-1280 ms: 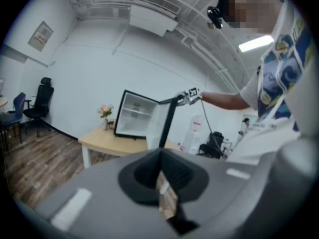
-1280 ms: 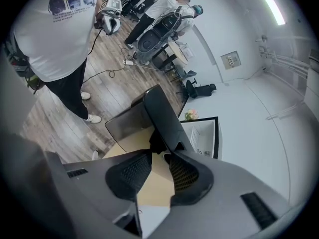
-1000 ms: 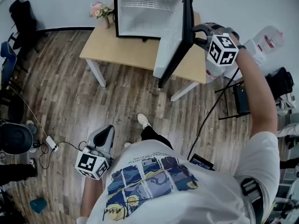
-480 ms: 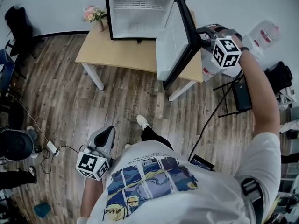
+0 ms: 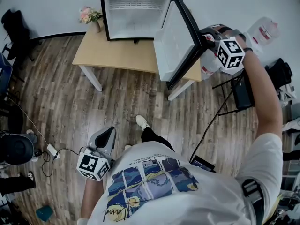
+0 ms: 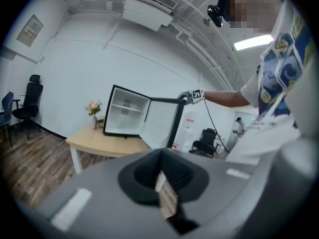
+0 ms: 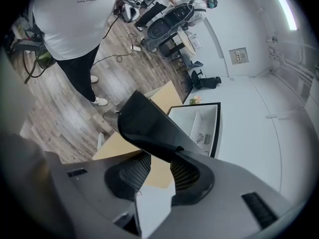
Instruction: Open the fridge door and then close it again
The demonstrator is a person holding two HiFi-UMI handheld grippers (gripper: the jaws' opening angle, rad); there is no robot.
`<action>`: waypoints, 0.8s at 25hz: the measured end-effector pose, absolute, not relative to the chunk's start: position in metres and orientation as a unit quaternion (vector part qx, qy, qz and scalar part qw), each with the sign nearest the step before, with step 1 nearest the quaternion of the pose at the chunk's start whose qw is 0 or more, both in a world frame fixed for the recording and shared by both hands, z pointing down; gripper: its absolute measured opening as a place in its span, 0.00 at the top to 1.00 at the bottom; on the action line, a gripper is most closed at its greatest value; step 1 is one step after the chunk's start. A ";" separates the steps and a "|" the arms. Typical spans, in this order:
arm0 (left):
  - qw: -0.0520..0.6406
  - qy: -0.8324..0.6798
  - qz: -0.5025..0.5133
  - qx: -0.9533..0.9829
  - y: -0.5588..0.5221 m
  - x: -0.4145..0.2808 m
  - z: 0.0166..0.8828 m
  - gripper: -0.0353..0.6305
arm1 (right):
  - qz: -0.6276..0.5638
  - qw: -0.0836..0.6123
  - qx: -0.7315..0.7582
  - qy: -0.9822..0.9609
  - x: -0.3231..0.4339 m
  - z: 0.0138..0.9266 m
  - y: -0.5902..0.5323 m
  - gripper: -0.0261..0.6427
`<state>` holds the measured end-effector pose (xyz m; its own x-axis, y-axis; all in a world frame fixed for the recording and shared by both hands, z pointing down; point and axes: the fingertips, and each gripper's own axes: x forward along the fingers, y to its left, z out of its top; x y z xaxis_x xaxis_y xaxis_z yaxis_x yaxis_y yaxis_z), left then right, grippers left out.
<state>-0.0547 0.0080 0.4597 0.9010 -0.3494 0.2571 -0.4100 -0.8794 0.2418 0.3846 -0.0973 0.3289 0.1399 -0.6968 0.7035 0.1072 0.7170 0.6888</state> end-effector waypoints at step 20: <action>0.149 -0.181 0.108 0.966 -0.003 -0.045 0.462 0.94 | -0.275 0.714 0.252 -0.593 0.399 0.329 -0.094 0.81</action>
<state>-0.0447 -0.0028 0.4622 0.9110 -0.3180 0.2627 -0.3824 -0.8898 0.2492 0.3985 -0.0944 0.3286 0.1460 -0.6921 0.7068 0.0937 0.7210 0.6866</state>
